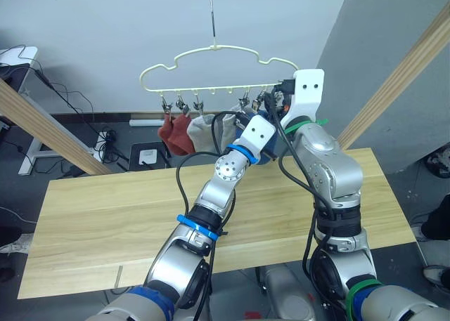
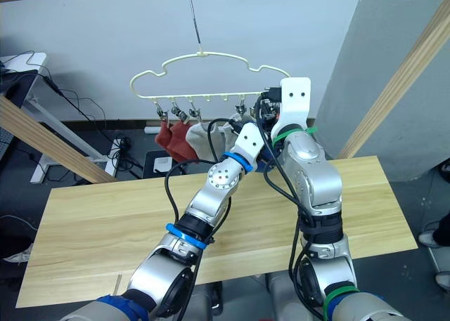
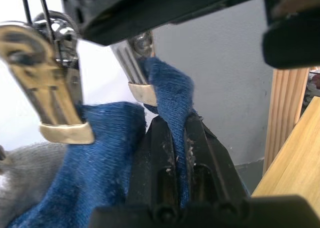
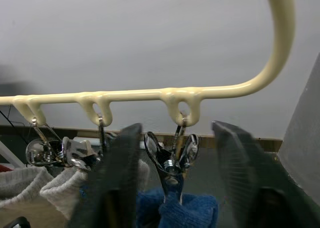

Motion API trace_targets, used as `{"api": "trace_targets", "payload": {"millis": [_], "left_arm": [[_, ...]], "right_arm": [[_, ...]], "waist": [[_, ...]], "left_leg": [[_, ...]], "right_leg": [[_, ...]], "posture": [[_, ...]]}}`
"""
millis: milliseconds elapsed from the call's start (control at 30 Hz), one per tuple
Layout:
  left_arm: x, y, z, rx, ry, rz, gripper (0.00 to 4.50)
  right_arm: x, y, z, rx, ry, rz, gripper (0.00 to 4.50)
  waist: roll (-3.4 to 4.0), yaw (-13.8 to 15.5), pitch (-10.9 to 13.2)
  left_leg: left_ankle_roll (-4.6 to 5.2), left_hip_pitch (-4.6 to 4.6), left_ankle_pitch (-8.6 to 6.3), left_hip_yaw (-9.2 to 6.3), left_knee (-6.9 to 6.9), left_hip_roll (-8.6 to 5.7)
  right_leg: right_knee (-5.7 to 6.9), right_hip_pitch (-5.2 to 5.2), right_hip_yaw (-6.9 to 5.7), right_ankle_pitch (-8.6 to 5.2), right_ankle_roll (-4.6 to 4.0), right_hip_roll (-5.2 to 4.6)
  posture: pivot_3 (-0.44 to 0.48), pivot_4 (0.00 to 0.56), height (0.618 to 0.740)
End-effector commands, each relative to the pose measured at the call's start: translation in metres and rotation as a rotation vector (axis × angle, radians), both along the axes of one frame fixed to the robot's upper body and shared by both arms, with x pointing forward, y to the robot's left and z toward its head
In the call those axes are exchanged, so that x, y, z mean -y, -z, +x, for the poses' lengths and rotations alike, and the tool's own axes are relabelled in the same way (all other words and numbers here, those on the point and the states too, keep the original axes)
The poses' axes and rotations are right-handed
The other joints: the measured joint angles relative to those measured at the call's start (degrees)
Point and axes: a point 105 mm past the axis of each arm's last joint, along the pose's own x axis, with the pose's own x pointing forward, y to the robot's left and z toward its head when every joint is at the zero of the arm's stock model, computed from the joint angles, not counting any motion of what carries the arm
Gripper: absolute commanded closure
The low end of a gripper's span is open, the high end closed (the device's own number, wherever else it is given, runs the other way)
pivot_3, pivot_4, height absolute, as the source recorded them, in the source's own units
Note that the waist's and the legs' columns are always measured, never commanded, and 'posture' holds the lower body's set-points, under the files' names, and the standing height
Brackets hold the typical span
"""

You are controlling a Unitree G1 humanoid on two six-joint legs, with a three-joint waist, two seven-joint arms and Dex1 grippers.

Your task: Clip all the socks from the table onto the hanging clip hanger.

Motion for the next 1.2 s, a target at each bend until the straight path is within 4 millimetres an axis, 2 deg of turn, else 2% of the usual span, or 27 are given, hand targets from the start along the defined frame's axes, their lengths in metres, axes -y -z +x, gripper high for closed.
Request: {"api": "trace_targets", "payload": {"millis": [33,67,333,467,567,600,700,733,767,833,967,1100,1200], "left_arm": [[0.006,-0.015,-0.004,0.034,0.027,-0.045,4.5],[0.006,-0.014,-0.004,0.029,0.029,-0.053,4.5],[0.01,-0.007,-0.016,-0.031,0.165,-0.041,2.26],[0.005,-0.007,-0.032,-0.04,0.255,-0.013,1.05],[-0.006,-0.009,-0.052,-0.033,0.332,0.015,0.06],[-0.01,-0.011,-0.059,-0.033,0.351,0.02,0.02],[-0.04,-0.017,-0.078,-0.043,0.393,0.051,0.0],[-0.049,-0.019,-0.082,-0.055,0.403,0.059,0.0],[-0.058,-0.022,-0.088,-0.063,0.429,0.066,0.0],[-0.08,-0.03,-0.095,-0.092,0.452,0.058,0.0],[-0.129,-0.045,-0.092,-0.129,0.368,0.092,0.0],[-0.18,-0.04,-0.095,-0.244,0.273,0.203,0.0],[-0.215,-0.039,-0.092,-0.3,0.138,0.255,0.0]], "right_arm": [[0.004,-0.022,-0.011,0.089,0.001,0.047,1.09],[0.005,-0.023,-0.012,0.094,-0.001,0.049,1.09],[0.012,-0.029,-0.03,0.122,-0.075,0.016,1.07],[0.015,-0.029,-0.041,0.134,-0.147,-0.039,1.07],[0.021,-0.027,-0.051,0.146,-0.207,-0.12,1.07],[0.023,-0.026,-0.054,0.149,-0.221,-0.144,1.07],[0.03,-0.021,-0.063,0.153,-0.3,-0.237,0.48],[0.031,-0.019,-0.066,0.15,-0.328,-0.261,0.15],[0.033,-0.017,-0.069,0.145,-0.361,-0.283,0.07],[0.037,-0.013,-0.074,0.135,-0.42,-0.323,0.07],[0.047,-0.009,-0.08,0.122,-0.513,-0.405,0.07],[0.06,-0.01,-0.078,0.114,-0.547,-0.472,0.07],[0.076,-0.013,-0.07,0.098,-0.529,-0.495,0.07]], "waist": [[0.0,0.01,0.0],[0.0,0.01,0.0],[0.0,-0.01,0.0],[0.01,-0.09,0.0],[0.01,-0.16,-0.01],[0.01,-0.15,0.0],[0.02,-0.16,-0.01],[0.02,-0.16,-0.01],[0.01,-0.14,-0.01],[0.01,-0.16,-0.01],[0.01,0.06,-0.02],[-0.01,0.1,-0.04],[-0.03,0.4,-0.05]], "left_leg": [[0.0,0.0,0.0,0.0,0.0,0.0],[0.0,0.0,0.0,0.0,0.0,0.0],[0.0,-0.01,0.0,-0.02,0.0,0.0],[0.0,-0.01,0.0,-0.02,0.01,0.01],[0.0,-0.01,0.0,-0.05,0.0,0.02],[0.0,-0.01,0.0,-0.06,0.0,0.02],[-0.01,-0.01,0.0,-0.06,0.01,0.03],[0.0,0.0,0.0,-0.06,0.03,0.04],[-0.01,0.03,0.01,-0.06,0.03,0.04],[-0.01,0.05,0.01,-0.06,0.07,0.06],[-0.01,0.11,0.01,-0.08,0.2,0.06],[0.0,0.13,0.01,-0.06,0.21,0.05],[0.0,0.12,0.01,-0.05,0.16,0.06]], "right_leg": [[0.0,0.0,0.0,0.0,0.0,0.0],[0.0,0.0,0.0,0.0,0.0,0.0],[0.0,0.0,-0.01,0.0,0.0,0.0],[0.01,0.0,-0.01,0.0,0.0,0.0],[0.03,0.0,-0.01,0.0,0.0,0.01],[0.03,0.01,-0.02,0.0,0.0,0.01],[0.04,0.01,-0.01,0.0,0.0,0.01],[0.05,0.0,-0.01,0.0,0.0,0.02],[0.07,0.02,-0.01,0.0,0.0,0.02],[0.1,0.02,-0.02,0.0,0.0,0.04],[0.17,0.08,-0.02,0.0,0.0,0.05],[0.14,0.1,-0.02,0.01,0.01,0.05],[0.11,0.06,-0.03,0.0,0.0,0.04]], "posture": [[-0.24,0.307,0.74],[-0.239,0.304,0.74],[-0.238,0.301,0.74],[-0.238,0.298,0.74],[-0.234,0.292,0.74],[-0.234,0.292,0.74],[-0.223,0.281,0.74],[-0.213,0.276,0.74],[-0.211,0.274,0.74],[-0.193,0.267,0.74],[-0.16,0.253,0.74],[-0.133,0.236,0.74],[-0.109,0.217,0.74]]}}
